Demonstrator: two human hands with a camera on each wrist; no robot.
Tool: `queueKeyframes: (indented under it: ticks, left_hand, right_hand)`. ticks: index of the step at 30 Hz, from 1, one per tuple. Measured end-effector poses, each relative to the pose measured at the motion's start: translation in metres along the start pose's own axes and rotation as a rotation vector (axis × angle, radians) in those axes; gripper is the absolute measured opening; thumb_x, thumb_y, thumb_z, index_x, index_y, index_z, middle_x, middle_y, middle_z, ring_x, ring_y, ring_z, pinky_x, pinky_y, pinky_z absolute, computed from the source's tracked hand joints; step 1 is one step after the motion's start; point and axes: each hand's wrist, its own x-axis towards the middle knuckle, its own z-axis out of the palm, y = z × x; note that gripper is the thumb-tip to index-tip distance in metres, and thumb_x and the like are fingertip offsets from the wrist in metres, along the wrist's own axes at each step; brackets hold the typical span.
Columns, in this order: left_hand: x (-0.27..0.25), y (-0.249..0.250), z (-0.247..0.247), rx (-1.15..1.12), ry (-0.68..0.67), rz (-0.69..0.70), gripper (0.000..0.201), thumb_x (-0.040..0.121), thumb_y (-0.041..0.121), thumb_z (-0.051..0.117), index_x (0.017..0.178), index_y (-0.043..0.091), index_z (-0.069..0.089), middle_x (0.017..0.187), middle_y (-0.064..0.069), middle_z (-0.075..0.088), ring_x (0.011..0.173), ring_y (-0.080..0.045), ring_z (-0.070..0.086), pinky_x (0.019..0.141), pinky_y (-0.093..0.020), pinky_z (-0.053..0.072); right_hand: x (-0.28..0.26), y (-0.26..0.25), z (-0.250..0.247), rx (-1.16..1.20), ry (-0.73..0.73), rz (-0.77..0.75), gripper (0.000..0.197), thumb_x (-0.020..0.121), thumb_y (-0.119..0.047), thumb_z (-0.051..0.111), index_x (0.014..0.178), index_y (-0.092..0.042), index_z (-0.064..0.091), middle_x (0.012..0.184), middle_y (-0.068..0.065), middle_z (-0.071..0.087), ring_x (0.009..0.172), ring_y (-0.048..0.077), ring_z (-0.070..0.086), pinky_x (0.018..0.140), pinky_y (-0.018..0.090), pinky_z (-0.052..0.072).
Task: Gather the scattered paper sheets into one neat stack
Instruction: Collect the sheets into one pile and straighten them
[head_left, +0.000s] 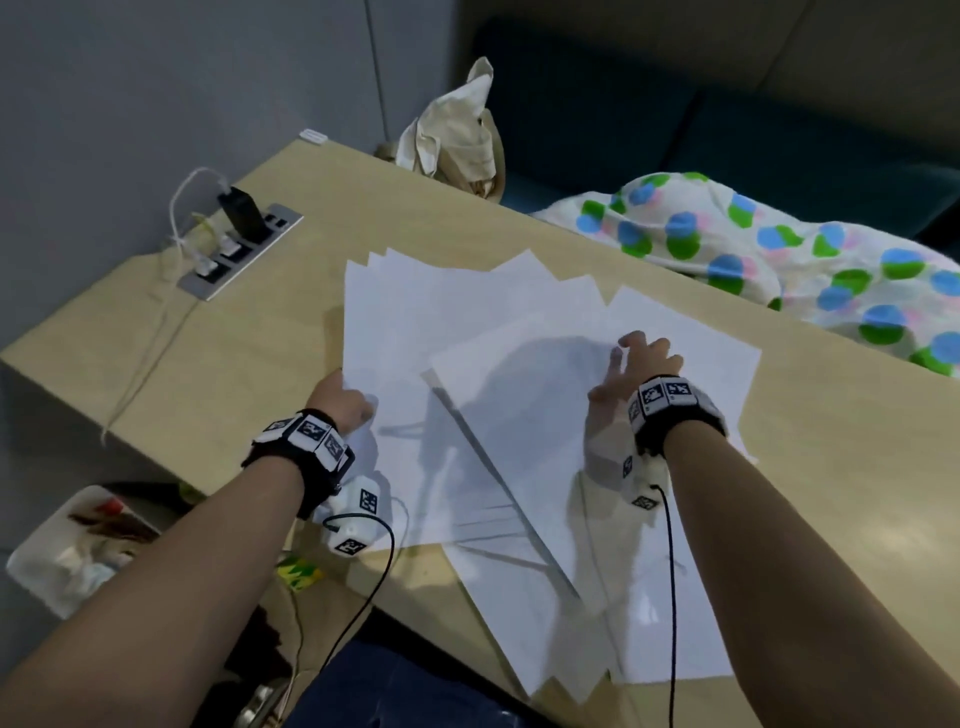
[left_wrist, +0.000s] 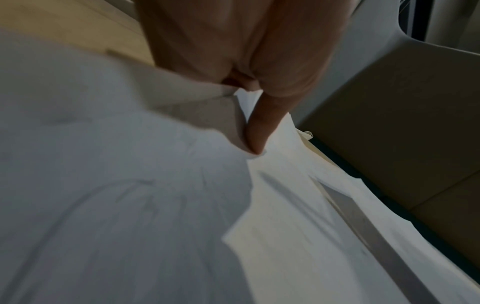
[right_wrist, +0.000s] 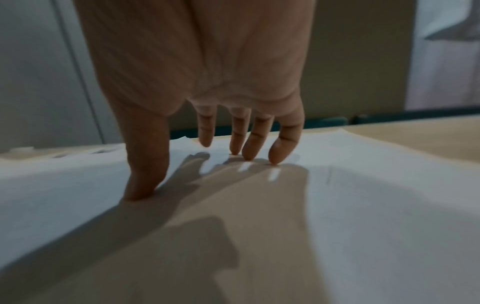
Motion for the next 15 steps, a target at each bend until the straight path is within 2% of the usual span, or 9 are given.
queueKeyframes:
  ticks: [2, 4, 6, 9, 11, 14, 15]
  left_hand:
    - [0.006, -0.003, 0.000, -0.019, -0.010, -0.003, 0.040, 0.072, -0.009, 0.050, 0.111, -0.002, 0.059, 0.112, -0.018, 0.065, 0.100, -0.032, 0.061, 0.086, -0.035, 0.046]
    - [0.005, -0.002, 0.000, -0.045, -0.018, -0.009, 0.033, 0.072, -0.012, 0.046, 0.099, 0.002, 0.058, 0.098, -0.015, 0.061, 0.088, -0.026, 0.054, 0.078, -0.031, 0.042]
    - [0.004, -0.001, 0.002, -0.079, -0.027, -0.015, 0.033, 0.074, -0.013, 0.044, 0.098, 0.007, 0.055, 0.097, -0.012, 0.057, 0.089, -0.024, 0.050, 0.081, -0.030, 0.040]
    - [0.003, 0.001, 0.005, -0.087, -0.010, 0.001, 0.035, 0.081, -0.013, 0.044, 0.106, 0.008, 0.055, 0.102, -0.012, 0.058, 0.093, -0.025, 0.052, 0.085, -0.029, 0.040]
    - [0.000, 0.002, 0.005, -0.083, 0.004, 0.009, 0.033, 0.083, -0.012, 0.045, 0.108, 0.008, 0.054, 0.102, -0.012, 0.057, 0.094, -0.025, 0.052, 0.085, -0.029, 0.040]
    - [-0.004, 0.002, 0.004, -0.071, 0.013, 0.022, 0.028, 0.083, -0.011, 0.048, 0.103, 0.007, 0.052, 0.100, -0.012, 0.057, 0.093, -0.026, 0.054, 0.083, -0.032, 0.042]
    - [-0.004, 0.001, 0.004, -0.086, 0.013, 0.023, 0.030, 0.082, -0.012, 0.048, 0.103, 0.007, 0.053, 0.101, -0.013, 0.058, 0.095, -0.028, 0.056, 0.085, -0.034, 0.045]
  right_hand:
    - [0.003, -0.003, 0.001, 0.057, -0.041, 0.000, 0.089, 0.060, -0.035, 0.083, 0.133, -0.023, 0.032, 0.131, 0.011, 0.036, 0.120, 0.039, 0.046, 0.096, 0.051, 0.045]
    - [0.004, -0.005, 0.001, 0.090, -0.089, -0.008, 0.086, 0.063, -0.032, 0.083, 0.131, -0.013, 0.033, 0.130, 0.013, 0.045, 0.116, 0.038, 0.052, 0.089, 0.044, 0.049]
    - [0.002, -0.007, -0.001, 0.061, -0.100, -0.040, 0.076, 0.067, -0.028, 0.082, 0.126, -0.007, 0.039, 0.125, 0.015, 0.053, 0.114, 0.037, 0.054, 0.083, 0.039, 0.047]
    - [-0.006, -0.008, -0.005, 0.039, -0.093, -0.091, 0.048, 0.075, -0.022, 0.075, 0.113, -0.001, 0.056, 0.110, 0.017, 0.062, 0.107, 0.035, 0.059, 0.075, 0.032, 0.044]
    - [-0.013, -0.001, -0.009, 0.159, -0.111, -0.049, 0.036, 0.079, -0.018, 0.071, 0.108, 0.002, 0.063, 0.103, 0.018, 0.065, 0.102, 0.035, 0.063, 0.075, 0.031, 0.046]
    - [-0.020, 0.023, -0.023, 0.294, -0.108, 0.076, 0.036, 0.080, -0.013, 0.068, 0.111, 0.004, 0.064, 0.107, 0.021, 0.066, 0.095, 0.032, 0.063, 0.076, 0.033, 0.046]
    - [-0.022, 0.035, -0.027, 0.324, -0.099, 0.125, 0.038, 0.081, -0.013, 0.067, 0.114, 0.005, 0.062, 0.108, 0.022, 0.065, 0.091, 0.030, 0.060, 0.074, 0.032, 0.044]
